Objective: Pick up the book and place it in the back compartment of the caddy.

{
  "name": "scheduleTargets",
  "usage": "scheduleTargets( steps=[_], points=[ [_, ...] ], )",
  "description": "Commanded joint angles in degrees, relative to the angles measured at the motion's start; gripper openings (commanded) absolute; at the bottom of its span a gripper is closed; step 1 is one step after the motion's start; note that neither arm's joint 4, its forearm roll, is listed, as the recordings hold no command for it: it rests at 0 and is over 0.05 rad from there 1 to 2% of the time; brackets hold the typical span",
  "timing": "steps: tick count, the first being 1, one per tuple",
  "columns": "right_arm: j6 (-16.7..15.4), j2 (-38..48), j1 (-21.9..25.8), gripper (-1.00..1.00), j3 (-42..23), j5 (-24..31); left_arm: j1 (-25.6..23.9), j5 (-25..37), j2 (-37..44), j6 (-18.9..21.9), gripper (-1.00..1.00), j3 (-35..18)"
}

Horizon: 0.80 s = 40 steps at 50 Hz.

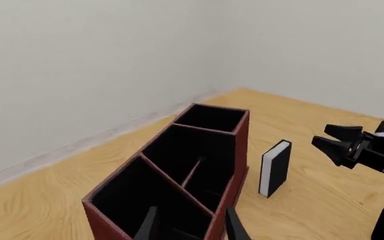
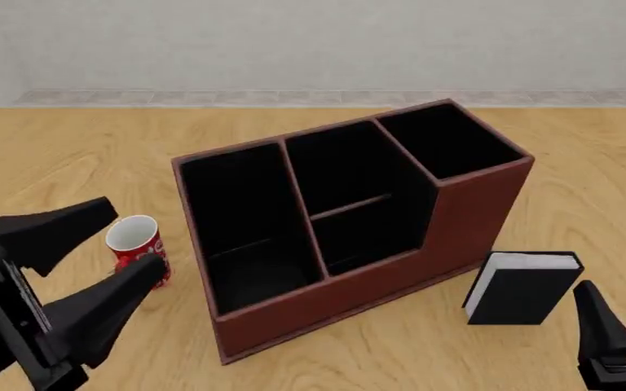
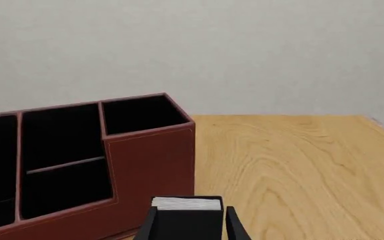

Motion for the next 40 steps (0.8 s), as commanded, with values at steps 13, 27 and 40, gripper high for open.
scheduleTargets(
  steps=[13, 27, 40],
  points=[
    [0.4, 0.0, 0.0, 1.00, -0.1, 0.2, -13.8, -17.5, 26.4, 0.5, 1.00, -6.6],
    [-0.4, 0.0, 0.1, 1.00, 0.0, -0.2, -19.8, -23.0, 40.9, 2.4, 1.00, -13.2],
    [0.1, 0.4, 0.0, 1.00, 0.1, -0.5, -23.0, -23.1, 49.2, 2.4, 1.00, -18.8]
  ],
)
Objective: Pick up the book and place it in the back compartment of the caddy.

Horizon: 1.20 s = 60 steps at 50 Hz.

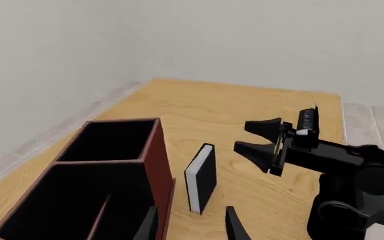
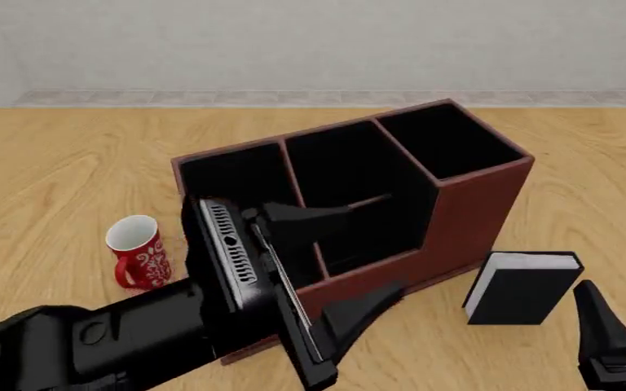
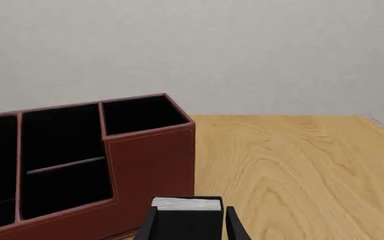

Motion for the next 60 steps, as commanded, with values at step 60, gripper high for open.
scheduleTargets(
  steps=[60],
  points=[
    [-0.3, -0.3, 0.1, 1.00, 0.0, 0.2, 0.5, 2.4, 31.4, -1.3, 1.00, -20.1]
  ],
)
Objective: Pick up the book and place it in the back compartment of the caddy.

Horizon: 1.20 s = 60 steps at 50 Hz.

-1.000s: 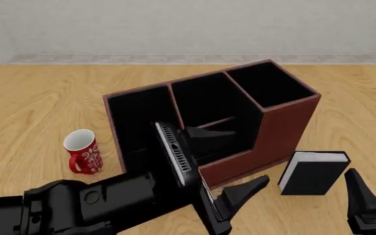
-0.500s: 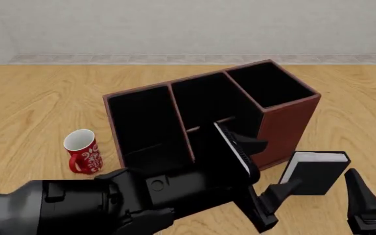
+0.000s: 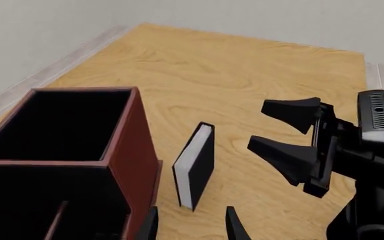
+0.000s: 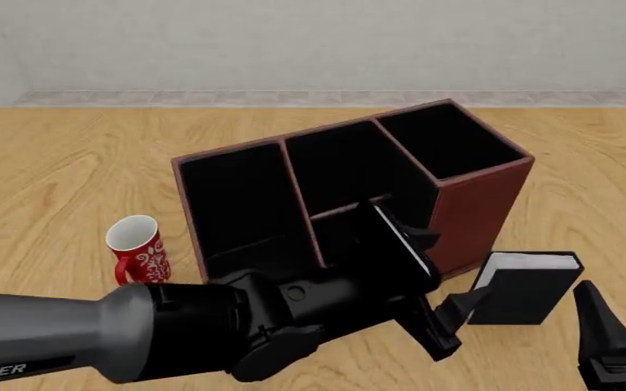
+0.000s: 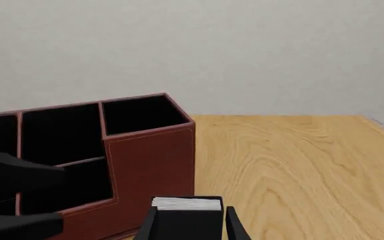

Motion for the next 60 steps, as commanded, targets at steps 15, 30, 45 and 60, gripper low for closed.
scheduleTargets(
  steps=[15, 30, 45, 60],
  points=[
    [-0.1, 0.0, 0.0, 1.00, 0.1, -0.1, 2.6, -2.0, 7.2, -1.9, 1.00, -2.5],
    [0.1, 0.1, 0.0, 1.00, 0.0, -0.1, 1.8, -0.2, 10.6, -1.5, 1.00, -6.8],
    [0.0, 0.1, 0.0, 1.00, 0.0, -0.1, -1.5, 2.5, 16.8, 4.0, 1.00, -13.2],
    [0.0, 0.2, 0.1, 1.00, 0.0, -0.2, -1.3, 11.6, 19.1, 3.8, 1.00, -23.8]
  ],
)
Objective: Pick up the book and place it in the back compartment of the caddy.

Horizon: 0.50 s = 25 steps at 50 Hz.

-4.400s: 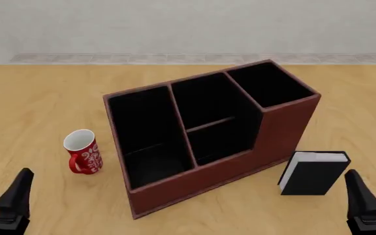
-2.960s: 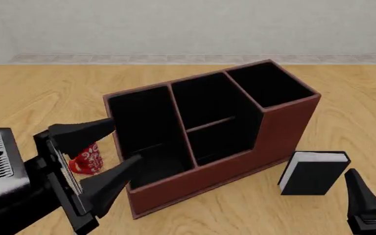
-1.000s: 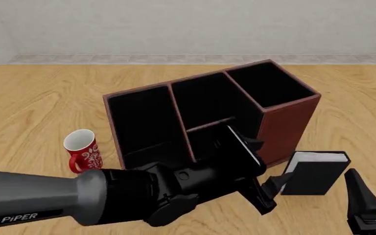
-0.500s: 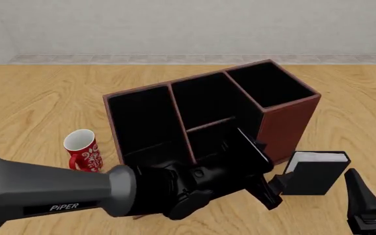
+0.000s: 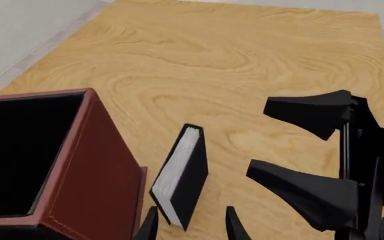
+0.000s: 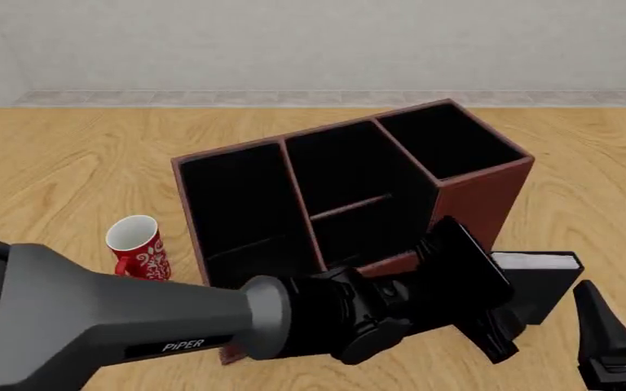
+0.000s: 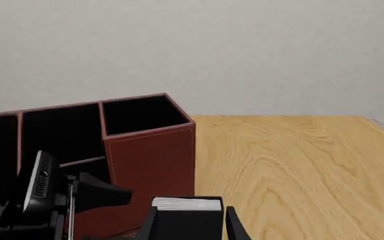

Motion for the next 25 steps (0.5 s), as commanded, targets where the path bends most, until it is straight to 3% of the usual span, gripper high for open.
scheduleTargets(
  steps=[1, 11, 13, 25],
  points=[
    [0.1, 0.1, 0.0, 1.00, 0.0, -0.1, 0.6, 4.7, 2.2, 0.7, 1.00, -6.2],
    [0.0, 0.1, 0.0, 1.00, 0.0, -0.1, 1.4, 4.0, 4.5, 0.7, 1.00, -5.9],
    [-0.1, 0.1, 0.0, 1.00, 0.1, -0.2, 2.5, 5.1, 4.6, -2.2, 1.00, -6.3],
    [0.0, 0.0, 0.0, 1.00, 0.1, 0.0, 2.8, 4.7, 6.9, -0.1, 1.00, -7.3]
  ],
)
